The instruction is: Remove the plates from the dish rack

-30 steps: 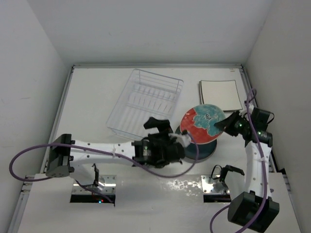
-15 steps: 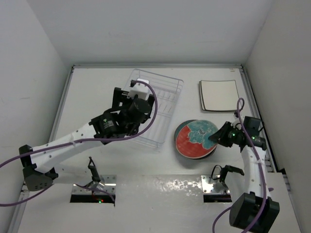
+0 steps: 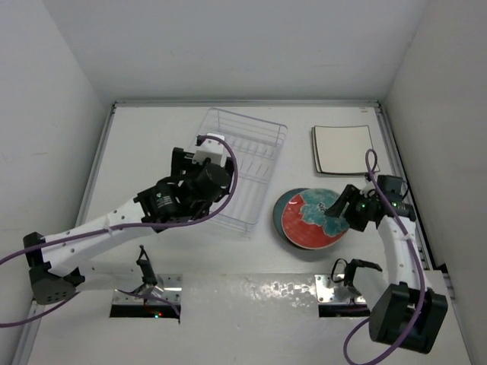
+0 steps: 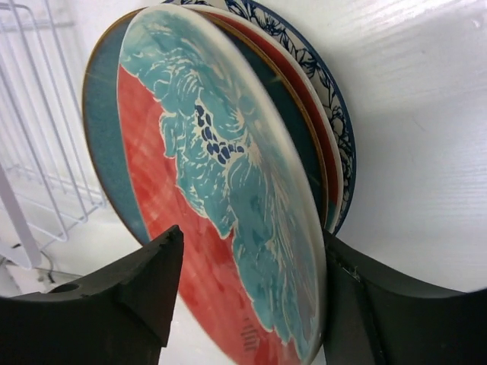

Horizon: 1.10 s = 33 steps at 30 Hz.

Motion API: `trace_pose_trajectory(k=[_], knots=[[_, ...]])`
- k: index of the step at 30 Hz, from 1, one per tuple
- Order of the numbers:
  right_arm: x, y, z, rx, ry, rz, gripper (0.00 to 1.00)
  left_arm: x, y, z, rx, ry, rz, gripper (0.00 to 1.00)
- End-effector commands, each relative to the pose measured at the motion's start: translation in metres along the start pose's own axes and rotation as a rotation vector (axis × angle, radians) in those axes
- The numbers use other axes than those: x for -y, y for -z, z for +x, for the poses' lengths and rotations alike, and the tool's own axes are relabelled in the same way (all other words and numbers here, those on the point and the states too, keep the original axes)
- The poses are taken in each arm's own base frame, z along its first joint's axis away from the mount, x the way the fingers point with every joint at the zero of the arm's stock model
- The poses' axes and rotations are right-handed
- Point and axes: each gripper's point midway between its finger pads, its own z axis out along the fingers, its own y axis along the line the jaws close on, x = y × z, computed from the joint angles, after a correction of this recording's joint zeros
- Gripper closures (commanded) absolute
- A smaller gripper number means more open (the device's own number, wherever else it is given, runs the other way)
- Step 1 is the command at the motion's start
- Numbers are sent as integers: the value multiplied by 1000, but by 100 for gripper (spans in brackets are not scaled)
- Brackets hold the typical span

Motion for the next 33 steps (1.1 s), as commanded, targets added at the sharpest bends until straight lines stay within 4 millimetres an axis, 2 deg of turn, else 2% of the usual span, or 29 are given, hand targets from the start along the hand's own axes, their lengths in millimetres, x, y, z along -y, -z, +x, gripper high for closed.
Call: trace_pose_trajectory(k=[1,2,3,6,8,12,15,19,22,28,30,31,33], knots=[[-22,1,-25,47,71,-19,36,-4,3,4,0,35,4,0],[-22,-3,-23,21,76,-3,35,-7,3,7,0,31,-4,0],[-22,-3,-29,39,90,34,34,-7,3,8,0,30,-6,0],[-25,-5,-32,39,102,67,12,-9,3,13,-6,18,-8,0],[-18,-5,-34,45,97,112,2,-11,3,14,-6,15,-11,0],[-5,-7,-33,34,102,190,1,-11,3,14,-3,21,-9,0],[-4,-7,-34,38,139,231,1,-8,2,15,-4,17,-2,0],[-16,-22,-23,-26,179,213,1,-1,-3,20,-19,1,-3,0],[-21,-26,-22,-29,188,214,1,0,-4,22,-22,-1,-1,0],[-30,-21,-33,25,184,200,1,0,-4,25,-23,-4,-6,0],[-26,-17,-35,23,186,232,1,2,-5,24,-16,17,-1,0],[-18,-14,-36,24,201,279,1,3,-6,24,-15,29,0,0],[-15,0,-48,78,223,332,1,8,-11,24,-19,82,12,0]])
